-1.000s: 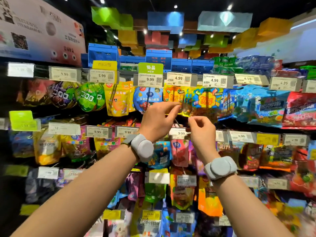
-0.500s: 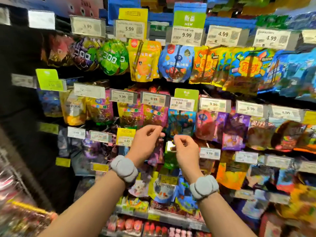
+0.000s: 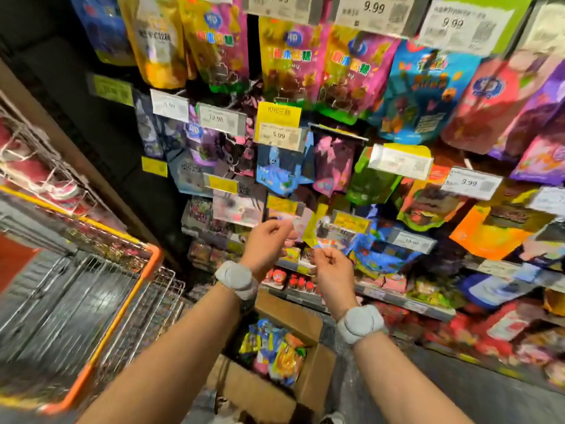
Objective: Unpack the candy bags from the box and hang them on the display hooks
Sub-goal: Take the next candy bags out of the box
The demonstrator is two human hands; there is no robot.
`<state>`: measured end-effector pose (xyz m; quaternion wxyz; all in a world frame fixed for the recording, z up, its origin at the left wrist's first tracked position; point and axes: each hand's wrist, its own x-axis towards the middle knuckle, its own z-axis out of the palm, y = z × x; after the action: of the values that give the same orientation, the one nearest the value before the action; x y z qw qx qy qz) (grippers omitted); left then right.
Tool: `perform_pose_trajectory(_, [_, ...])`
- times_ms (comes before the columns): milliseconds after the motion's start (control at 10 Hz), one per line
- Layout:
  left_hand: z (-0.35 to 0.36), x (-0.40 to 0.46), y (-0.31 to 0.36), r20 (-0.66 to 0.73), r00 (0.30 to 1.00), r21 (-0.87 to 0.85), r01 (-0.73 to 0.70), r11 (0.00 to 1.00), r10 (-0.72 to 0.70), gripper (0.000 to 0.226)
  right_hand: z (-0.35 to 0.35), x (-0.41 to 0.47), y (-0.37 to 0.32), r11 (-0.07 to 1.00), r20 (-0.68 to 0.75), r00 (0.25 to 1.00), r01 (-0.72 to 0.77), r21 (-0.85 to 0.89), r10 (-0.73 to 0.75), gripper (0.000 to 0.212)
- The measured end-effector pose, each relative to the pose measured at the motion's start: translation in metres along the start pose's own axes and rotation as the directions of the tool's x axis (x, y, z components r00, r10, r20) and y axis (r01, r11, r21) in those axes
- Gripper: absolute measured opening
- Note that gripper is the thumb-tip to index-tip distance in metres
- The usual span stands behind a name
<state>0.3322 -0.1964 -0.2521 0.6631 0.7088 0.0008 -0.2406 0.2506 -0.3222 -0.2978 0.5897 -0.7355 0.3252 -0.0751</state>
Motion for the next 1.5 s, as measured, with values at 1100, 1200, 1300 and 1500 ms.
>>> perform_pose_trajectory(1100, [-0.047, 0.02, -0.411, -0.159, 0.57, -0.025, 0.814, 0.581, -0.806, 0.021, 0.068, -0.026, 0.391, 0.621, 0.084, 0.622, -0.742, -0.253, 0.778, 0.02])
perform_pose_trajectory(1200, [-0.051, 0.035, -0.447, -0.231, 0.542, -0.005, 0.83, 0.558, -0.808, 0.026, 0.086, -0.016, 0.42, 0.636, 0.116, 0.637, -0.702, -0.321, 0.762, 0.014])
perform_pose_trajectory(1300, [-0.051, 0.053, -0.486, -0.237, 0.527, 0.004, 0.84, 0.542, -0.816, 0.022, 0.106, -0.006, 0.489, 0.639, 0.155, 0.627, -0.699, -0.321, 0.763, 0.023])
perform_pose_trajectory(1500, [-0.064, 0.086, -0.571, -0.261, 0.53, -0.026, 0.832, 0.554, -0.807, 0.023, 0.141, 0.018, 0.502, 0.697, 0.207, 0.68, -0.605, -0.384, 0.704, 0.023])
